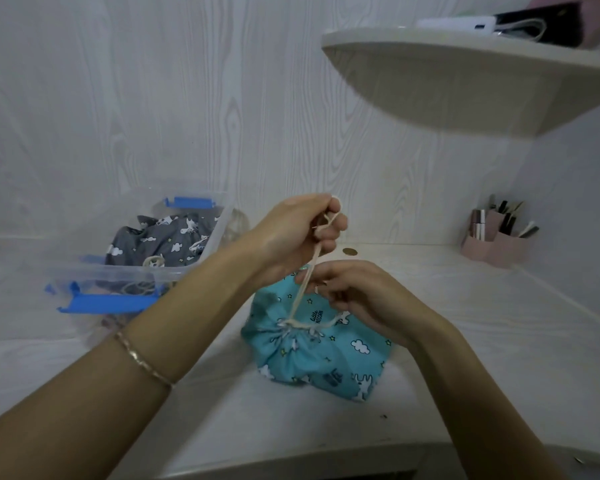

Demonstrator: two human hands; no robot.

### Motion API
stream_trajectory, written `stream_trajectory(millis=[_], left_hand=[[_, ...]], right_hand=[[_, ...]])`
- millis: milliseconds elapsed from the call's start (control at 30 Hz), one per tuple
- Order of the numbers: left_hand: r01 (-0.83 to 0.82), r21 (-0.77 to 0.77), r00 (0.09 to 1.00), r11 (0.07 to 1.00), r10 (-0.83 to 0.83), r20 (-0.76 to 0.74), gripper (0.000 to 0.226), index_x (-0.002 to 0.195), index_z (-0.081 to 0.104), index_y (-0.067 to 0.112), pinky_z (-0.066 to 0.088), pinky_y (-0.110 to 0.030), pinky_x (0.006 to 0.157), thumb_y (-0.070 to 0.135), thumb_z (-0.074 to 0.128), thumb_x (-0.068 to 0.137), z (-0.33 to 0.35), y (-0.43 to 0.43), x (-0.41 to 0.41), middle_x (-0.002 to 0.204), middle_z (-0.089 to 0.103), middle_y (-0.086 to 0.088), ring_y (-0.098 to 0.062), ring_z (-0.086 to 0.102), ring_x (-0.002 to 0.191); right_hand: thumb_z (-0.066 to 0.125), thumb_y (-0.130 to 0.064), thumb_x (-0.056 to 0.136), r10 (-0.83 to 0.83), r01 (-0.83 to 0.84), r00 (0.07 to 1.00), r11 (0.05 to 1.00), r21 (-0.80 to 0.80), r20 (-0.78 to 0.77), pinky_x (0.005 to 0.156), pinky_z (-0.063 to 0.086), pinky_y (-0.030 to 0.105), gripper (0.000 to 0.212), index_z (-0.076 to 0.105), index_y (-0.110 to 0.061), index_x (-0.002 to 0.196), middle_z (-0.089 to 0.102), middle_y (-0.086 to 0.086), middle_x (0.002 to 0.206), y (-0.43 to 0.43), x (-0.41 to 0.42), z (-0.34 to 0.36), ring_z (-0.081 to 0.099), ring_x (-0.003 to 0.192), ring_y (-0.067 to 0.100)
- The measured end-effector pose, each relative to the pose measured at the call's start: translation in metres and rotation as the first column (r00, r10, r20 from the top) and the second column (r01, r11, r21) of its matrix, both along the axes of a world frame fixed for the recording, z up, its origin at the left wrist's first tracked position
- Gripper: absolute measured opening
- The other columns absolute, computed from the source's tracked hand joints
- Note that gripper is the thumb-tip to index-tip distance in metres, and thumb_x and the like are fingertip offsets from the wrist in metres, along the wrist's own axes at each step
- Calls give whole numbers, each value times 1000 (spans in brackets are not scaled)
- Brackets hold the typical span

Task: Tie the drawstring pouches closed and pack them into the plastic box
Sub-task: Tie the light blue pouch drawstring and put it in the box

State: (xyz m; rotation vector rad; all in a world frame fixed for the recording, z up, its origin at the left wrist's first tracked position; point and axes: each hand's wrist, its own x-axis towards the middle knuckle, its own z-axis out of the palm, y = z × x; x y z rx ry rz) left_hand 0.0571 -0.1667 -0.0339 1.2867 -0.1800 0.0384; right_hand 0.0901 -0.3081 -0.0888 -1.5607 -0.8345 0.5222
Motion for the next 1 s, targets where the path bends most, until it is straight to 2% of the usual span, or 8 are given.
stream_trajectory(millis=[100, 233, 533, 667, 733, 800, 900, 1000], left_hand=[[-48, 306, 999, 951, 45, 17, 25, 99, 54, 10, 53, -27, 77, 24, 34, 104, -1, 2, 6, 102, 69, -10, -17, 64, 84], [9, 753, 989, 657, 105, -103, 49, 124, 46, 17, 51, -23, 71, 55, 31, 97, -18, 8, -7, 97, 61, 0, -7, 61, 83], [-335, 817, 942, 470, 144, 303, 19, 102, 70, 21, 34, -17, 55, 23, 52, 97, -39, 31, -14, 61, 51, 11, 0, 41, 50], [-557, 817, 790, -149, 206, 577, 21, 104, 65, 22, 39, -26, 78, 17, 45, 98, -23, 35, -26, 97, 66, 4, -11, 56, 88], [-546, 782, 778, -302, 162, 606, 19, 106, 60, 19, 38, -32, 85, 17, 43, 97, -19, 28, -27, 107, 60, -1, -21, 52, 102], [-496, 862, 851, -104, 140, 506, 22, 110, 60, 17, 42, -35, 90, 23, 43, 97, -19, 18, -24, 112, 59, -1, -20, 52, 105], [-121, 854, 993, 506, 51, 111, 28, 104, 67, 18, 52, -22, 77, 38, 49, 97, -19, 11, -19, 96, 70, 4, -6, 64, 84], [-45, 766, 998, 641, 4, 56, 19, 85, 73, 18, 46, -17, 60, 31, 60, 92, -27, 16, -15, 69, 67, 4, -3, 58, 61]], right_hand=[[62, -26, 89, 6, -6, 999, 1000, -3, 44, 57, 33, 18, 19, 76, -13, 85, 54, -4, 65, -1, -4, -1, 42, 61, 5], [48, -27, 99, -129, 130, 991, 991, 43, -31, 53, 28, 21, 36, 71, 0, 93, 47, 1, 59, -3, 6, -10, 37, 55, 9], [52, -28, 98, -294, 312, 942, 945, 101, -160, 49, 32, 18, 29, 73, -9, 89, 53, 0, 63, -3, 16, -20, 40, 53, 7], [53, -25, 97, -324, 376, 911, 907, 192, -254, 63, 40, 22, 27, 71, -7, 86, 45, -2, 56, -10, 18, -17, 42, 57, 10], [51, -24, 97, -298, 346, 927, 913, 216, -227, 65, 43, 18, 27, 69, -7, 85, 43, -3, 54, -9, 16, -14, 44, 57, 8], [50, -25, 98, -269, 288, 956, 937, 196, -121, 66, 44, 18, 30, 67, -9, 79, 44, -3, 55, -6, 12, -10, 45, 58, 8], [54, -29, 96, -262, 258, 965, 956, 136, 5, 71, 44, 27, 39, 58, -11, 62, 51, 7, 62, -5, 9, -7, 50, 65, 19], [64, -28, 91, -286, 292, 956, 943, 156, -60, 76, 43, 39, 31, 64, -5, 71, 53, 13, 68, -6, 10, -8, 49, 73, 28]])
